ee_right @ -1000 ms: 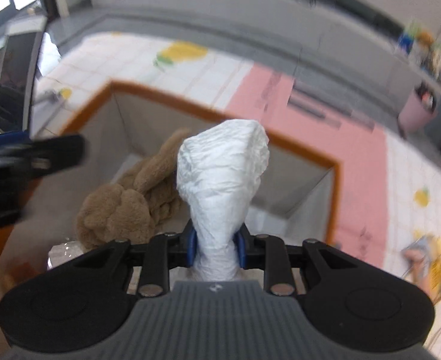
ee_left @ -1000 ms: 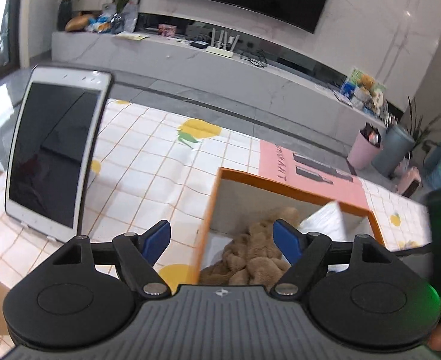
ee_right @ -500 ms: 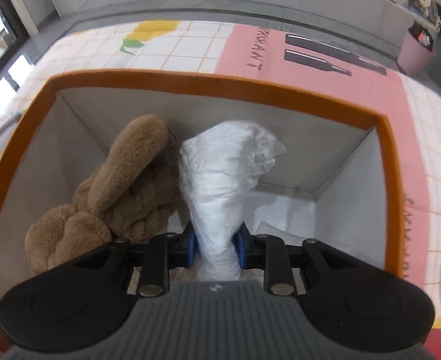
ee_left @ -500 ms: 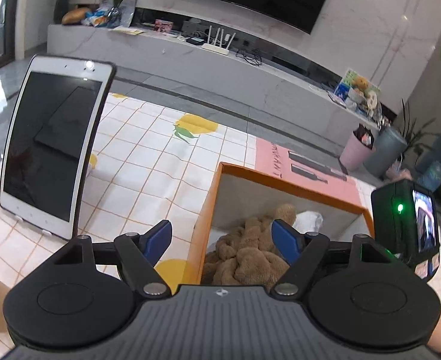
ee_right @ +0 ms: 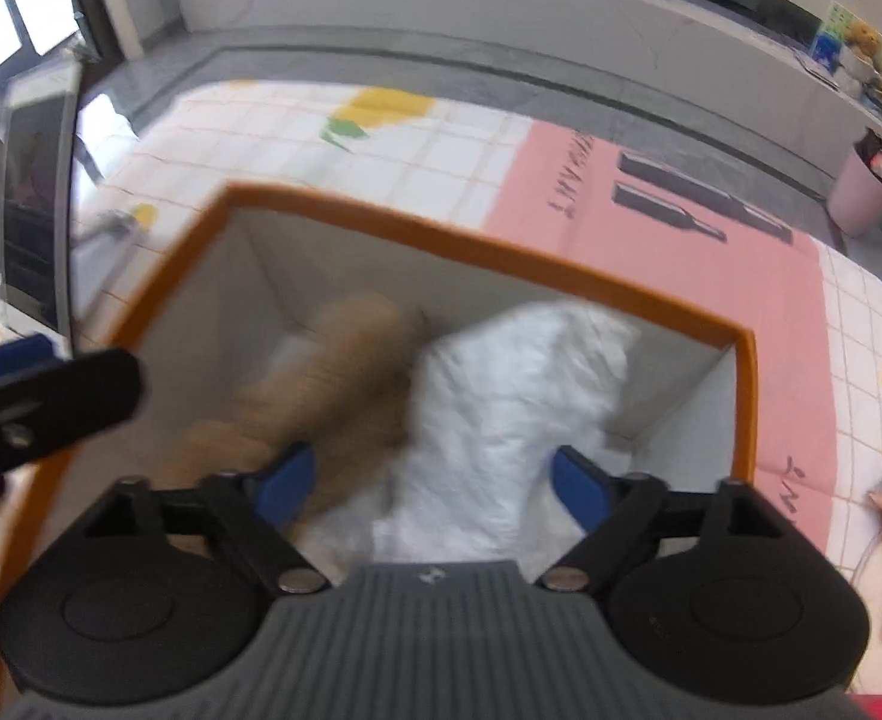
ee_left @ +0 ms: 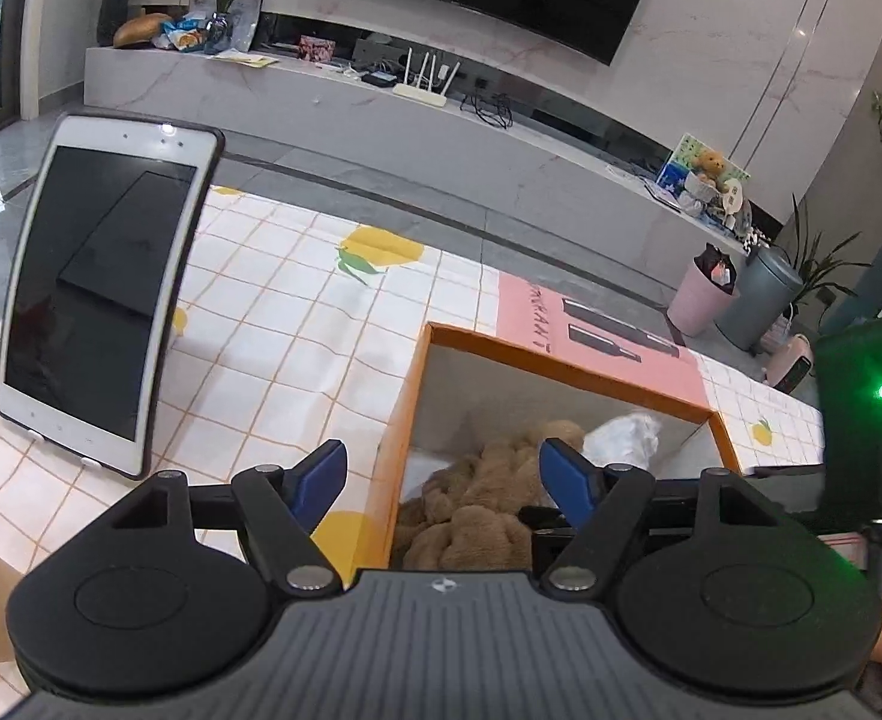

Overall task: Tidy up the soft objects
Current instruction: 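Lower the towel bear and white pad into the box and open both tools, then move both tools back toward the orange knitted ball on the cloth, then grasp the orange knitted ball with the right tool, then grasp the silver Deeyeo snack bag with the left tool while the right tool holds the ball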

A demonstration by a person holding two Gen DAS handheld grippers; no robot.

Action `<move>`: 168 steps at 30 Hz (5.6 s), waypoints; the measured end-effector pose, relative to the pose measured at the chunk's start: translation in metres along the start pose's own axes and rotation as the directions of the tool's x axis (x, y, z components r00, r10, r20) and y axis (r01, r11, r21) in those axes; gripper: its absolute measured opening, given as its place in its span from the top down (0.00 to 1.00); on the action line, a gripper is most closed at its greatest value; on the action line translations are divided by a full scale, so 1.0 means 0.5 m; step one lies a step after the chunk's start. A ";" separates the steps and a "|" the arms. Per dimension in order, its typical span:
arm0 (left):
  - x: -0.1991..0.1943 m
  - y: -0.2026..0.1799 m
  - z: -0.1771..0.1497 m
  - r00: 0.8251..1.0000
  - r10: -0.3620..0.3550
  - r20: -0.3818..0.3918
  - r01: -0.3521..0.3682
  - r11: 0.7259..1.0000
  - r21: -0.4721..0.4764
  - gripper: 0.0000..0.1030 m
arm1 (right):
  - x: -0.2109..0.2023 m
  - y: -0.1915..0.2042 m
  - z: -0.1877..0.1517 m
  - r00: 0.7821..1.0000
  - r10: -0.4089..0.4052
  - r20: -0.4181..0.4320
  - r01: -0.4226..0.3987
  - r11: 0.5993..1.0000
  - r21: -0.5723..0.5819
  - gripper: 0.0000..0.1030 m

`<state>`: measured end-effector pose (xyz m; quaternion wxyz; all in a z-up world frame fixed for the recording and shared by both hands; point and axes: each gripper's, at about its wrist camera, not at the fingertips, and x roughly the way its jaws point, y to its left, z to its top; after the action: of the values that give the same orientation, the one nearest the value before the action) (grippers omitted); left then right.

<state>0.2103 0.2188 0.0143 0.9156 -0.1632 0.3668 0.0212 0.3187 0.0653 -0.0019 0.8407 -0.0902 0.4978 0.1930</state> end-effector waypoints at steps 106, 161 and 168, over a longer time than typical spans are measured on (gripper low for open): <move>-0.172 -0.424 -0.308 0.978 -0.202 -0.060 0.210 0.916 0.343 0.18 | -0.123 -0.483 -0.368 0.986 -0.143 0.084 0.109 0.942 0.319 0.35; 0.460 -0.867 -0.239 0.911 0.125 -0.394 -0.001 0.954 0.301 0.12 | -0.157 -0.815 -0.453 0.980 -0.196 -0.045 0.173 0.712 0.680 0.60; 0.391 -0.846 -0.244 0.925 0.082 -0.371 0.062 0.930 0.362 0.56 | -0.156 -0.810 -0.451 0.982 -0.186 -0.039 0.165 0.733 0.660 0.60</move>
<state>0.3390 -0.2356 -0.0814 0.8413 0.0117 0.5353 -0.0749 0.2721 -0.3987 -0.0605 0.8398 0.1690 0.5106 -0.0741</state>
